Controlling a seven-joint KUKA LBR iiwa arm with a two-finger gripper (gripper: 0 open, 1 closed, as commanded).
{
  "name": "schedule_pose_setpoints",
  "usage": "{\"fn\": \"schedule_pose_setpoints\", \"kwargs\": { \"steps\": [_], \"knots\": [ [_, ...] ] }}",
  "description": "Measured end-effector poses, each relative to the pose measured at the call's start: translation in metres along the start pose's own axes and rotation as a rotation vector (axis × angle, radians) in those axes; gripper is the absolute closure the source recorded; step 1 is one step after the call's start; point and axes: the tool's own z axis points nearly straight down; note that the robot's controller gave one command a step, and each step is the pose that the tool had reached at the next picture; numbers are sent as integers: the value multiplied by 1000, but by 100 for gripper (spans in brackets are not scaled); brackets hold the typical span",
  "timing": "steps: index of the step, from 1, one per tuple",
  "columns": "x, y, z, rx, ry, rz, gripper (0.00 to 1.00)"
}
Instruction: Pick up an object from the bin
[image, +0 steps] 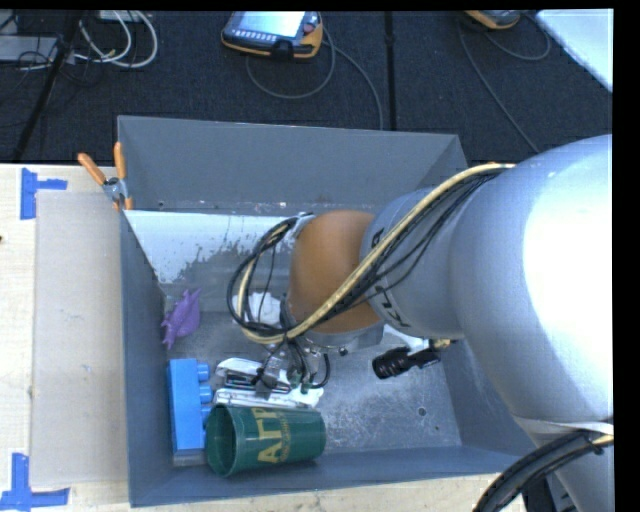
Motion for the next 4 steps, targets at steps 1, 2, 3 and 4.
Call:
{"fn": "schedule_pose_setpoints", "kwargs": {
  "steps": [1,2,3,4],
  "knots": [
    [0,-1,-6,2,0,1,100],
    [1,-2,-14,6,6,1,100],
    [2,-3,-36,9,10,1,100],
    [1,-2,-57,5,5,1,100]
  ]
}}
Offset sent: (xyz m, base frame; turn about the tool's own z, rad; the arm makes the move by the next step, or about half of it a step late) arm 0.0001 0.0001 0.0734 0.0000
